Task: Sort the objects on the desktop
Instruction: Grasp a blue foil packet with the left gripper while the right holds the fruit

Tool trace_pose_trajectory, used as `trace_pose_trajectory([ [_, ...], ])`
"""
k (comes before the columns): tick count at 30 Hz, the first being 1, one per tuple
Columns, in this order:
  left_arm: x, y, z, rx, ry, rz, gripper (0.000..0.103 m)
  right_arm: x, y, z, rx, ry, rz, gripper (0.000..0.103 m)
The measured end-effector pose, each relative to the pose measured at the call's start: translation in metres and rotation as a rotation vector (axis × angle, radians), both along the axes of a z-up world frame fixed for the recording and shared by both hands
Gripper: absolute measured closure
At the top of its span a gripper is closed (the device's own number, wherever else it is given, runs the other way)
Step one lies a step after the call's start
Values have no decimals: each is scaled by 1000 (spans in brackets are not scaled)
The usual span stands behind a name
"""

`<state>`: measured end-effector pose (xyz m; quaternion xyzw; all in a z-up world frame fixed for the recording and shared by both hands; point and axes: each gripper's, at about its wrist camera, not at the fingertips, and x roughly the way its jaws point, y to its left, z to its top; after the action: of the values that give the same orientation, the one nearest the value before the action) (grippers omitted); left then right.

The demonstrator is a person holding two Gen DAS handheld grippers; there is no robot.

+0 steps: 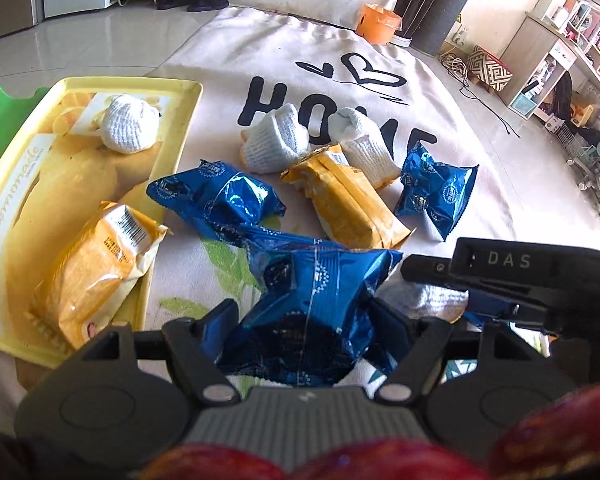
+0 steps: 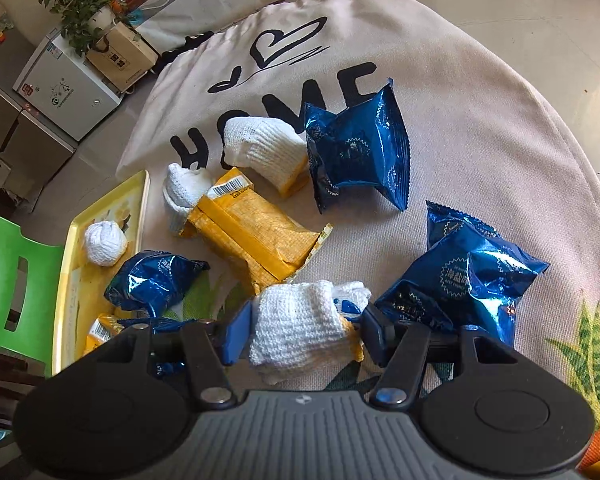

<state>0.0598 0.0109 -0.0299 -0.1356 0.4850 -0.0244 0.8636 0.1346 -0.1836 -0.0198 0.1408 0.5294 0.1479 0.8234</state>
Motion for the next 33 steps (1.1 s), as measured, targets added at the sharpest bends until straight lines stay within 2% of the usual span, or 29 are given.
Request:
trace_pose_trajectory([
  [18,-31,-5,39,2,-49,50,30,-65,-24,28,73,-86,-86,44],
  [33,-41,-18,67,14,-102,59,30,-87,-41,39,122,-116,-148,44],
])
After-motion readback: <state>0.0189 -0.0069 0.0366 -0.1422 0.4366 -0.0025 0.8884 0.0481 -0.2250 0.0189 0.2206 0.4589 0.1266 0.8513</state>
